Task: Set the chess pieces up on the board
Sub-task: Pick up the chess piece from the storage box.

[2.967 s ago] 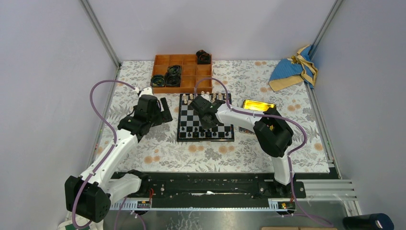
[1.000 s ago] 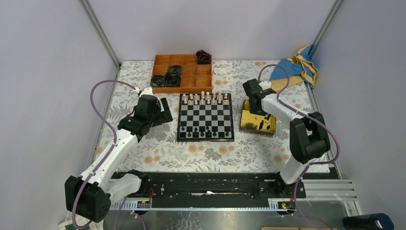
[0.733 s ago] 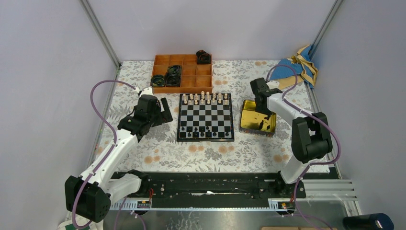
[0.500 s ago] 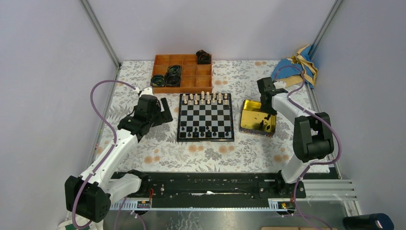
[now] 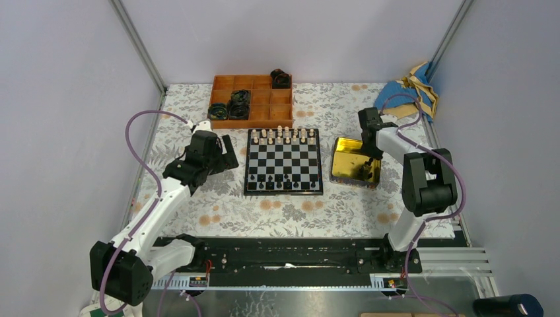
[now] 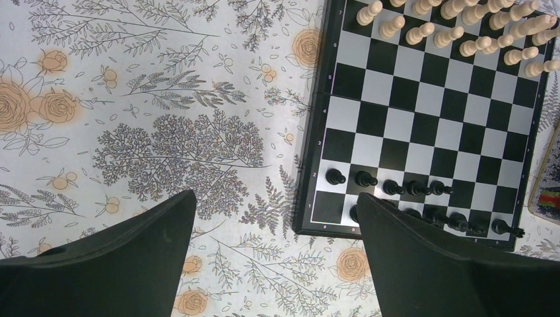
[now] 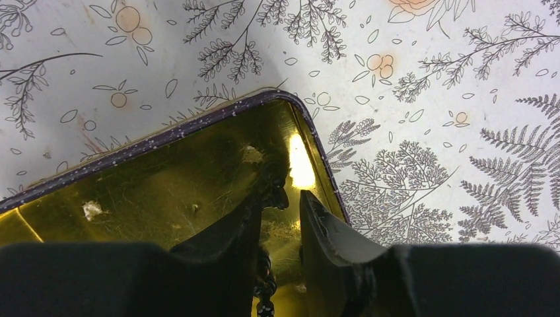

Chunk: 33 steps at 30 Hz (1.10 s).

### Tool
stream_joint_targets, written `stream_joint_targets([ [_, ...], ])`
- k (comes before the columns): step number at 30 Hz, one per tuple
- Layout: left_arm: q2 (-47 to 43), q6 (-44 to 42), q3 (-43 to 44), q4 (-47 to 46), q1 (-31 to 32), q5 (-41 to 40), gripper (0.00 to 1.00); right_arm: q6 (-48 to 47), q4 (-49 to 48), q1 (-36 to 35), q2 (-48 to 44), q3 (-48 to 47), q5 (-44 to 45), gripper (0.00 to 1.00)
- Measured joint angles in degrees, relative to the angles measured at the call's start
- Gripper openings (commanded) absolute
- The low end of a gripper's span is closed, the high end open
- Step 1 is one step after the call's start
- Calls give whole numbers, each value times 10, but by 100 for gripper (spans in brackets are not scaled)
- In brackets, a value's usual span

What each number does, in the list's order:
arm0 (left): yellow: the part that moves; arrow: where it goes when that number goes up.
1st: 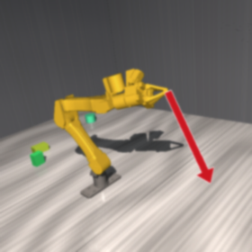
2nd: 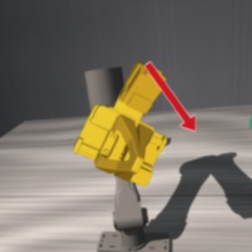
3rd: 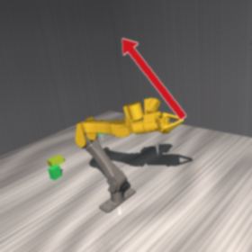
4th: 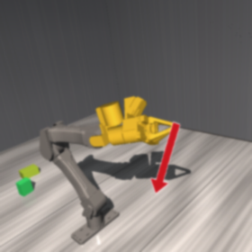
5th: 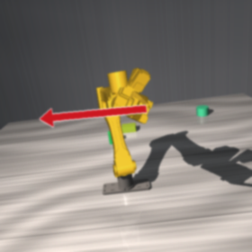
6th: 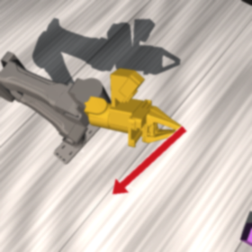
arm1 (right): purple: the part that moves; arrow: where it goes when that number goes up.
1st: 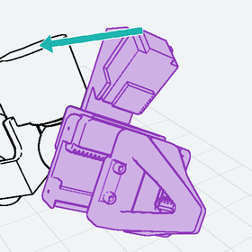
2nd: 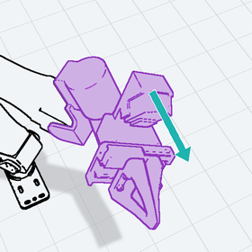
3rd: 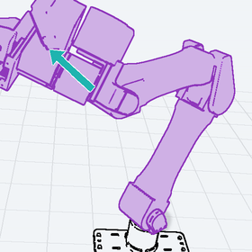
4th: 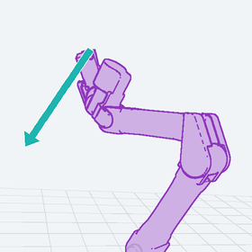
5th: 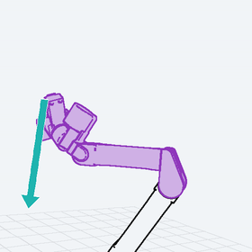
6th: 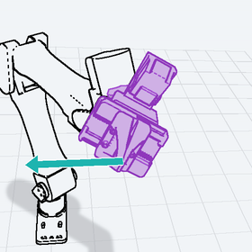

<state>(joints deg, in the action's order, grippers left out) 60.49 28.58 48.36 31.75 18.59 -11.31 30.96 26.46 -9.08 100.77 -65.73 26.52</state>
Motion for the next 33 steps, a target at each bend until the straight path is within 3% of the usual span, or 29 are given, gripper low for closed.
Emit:
stream_joint_targets([
  [19, 18, 0, 0, 0, 0, 0, 99, 3, -17, 15, 31, 0, -8, 29],
  [25, 23, 0, 0, 0, 0, 0, 99, 2, -20, 20, 35, -5, -12, 21],
  [31, 24, 0, 0, 0, 0, 0, 99, -2, -24, 23, 36, -8, -16, 0],
  [33, 26, 0, 0, -1, 0, 0, 99, -7, -24, 23, 37, -12, -20, 0],
])
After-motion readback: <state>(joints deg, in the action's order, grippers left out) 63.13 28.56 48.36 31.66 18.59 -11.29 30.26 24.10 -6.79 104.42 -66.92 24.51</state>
